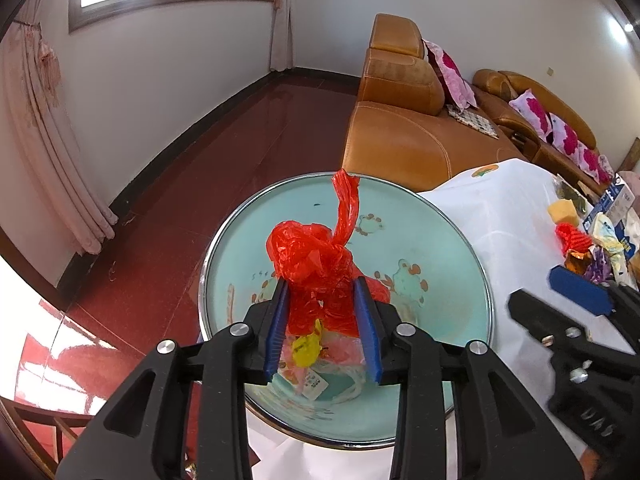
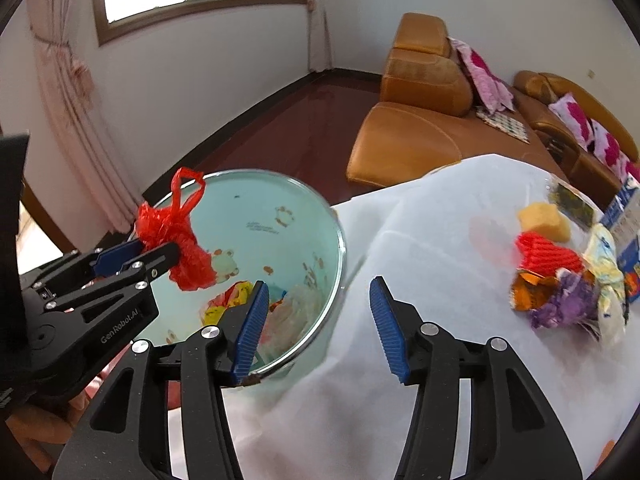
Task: Collect trash
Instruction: 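Open both grippers to drop the red and yellow bags into the bin, then move both grippers back from the bin to the trash pile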
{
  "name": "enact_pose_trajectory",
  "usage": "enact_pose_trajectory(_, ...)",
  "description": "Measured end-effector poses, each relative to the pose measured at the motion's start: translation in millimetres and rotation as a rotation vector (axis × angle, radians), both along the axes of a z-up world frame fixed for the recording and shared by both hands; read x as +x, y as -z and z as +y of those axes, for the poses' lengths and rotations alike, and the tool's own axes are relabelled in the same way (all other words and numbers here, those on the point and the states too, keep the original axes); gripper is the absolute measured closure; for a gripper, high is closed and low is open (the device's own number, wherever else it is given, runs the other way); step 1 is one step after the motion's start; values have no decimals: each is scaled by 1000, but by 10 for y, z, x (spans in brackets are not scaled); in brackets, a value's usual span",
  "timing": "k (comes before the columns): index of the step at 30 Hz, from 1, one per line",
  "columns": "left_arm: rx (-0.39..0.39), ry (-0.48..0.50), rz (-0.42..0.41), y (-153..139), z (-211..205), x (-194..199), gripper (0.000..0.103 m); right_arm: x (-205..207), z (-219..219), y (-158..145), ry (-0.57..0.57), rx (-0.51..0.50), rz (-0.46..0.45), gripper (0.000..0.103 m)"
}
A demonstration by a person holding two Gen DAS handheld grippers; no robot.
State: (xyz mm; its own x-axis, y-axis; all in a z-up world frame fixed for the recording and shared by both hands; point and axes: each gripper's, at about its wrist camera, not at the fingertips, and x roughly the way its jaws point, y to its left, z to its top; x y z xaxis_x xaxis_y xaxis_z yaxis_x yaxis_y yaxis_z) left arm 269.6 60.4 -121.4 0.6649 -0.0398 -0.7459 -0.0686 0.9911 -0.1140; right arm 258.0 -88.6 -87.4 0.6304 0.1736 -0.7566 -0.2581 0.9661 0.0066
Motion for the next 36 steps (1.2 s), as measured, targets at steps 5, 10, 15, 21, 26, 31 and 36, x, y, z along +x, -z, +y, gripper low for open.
enact_pose_trajectory(5, 45, -17, 1, -35, -69, -48, 46, -112, -162, -79, 49, 34, -22, 43)
enact_pose_trajectory(10, 85, -41, -21, -139, -133, -129, 21, -254, -338, -167, 110, 59, -50, 35)
enact_pose_trajectory(15, 123, -62, -48, -266, -249, -246, 9, -451, -538, -282, 172, 91, -87, 33)
enact_pose_trajectory(21, 147, -33, -67, -362, -481, -397, 6, -654, -856, -380, 250, 111, -126, 26)
enact_pose_trajectory(26, 137, 19, -72, -425, -723, -505, 6, -825, -1161, -401, 312, 128, -136, 25)
enact_pose_trajectory(31, 149, 66, -75, -453, -982, -576, 6, -986, -1448, -402, 375, 145, -144, 24)
enact_pose_trajectory(36, 158, 119, -78, -465, -1215, -651, 6, -1124, -1725, -367, 433, 154, -146, 24)
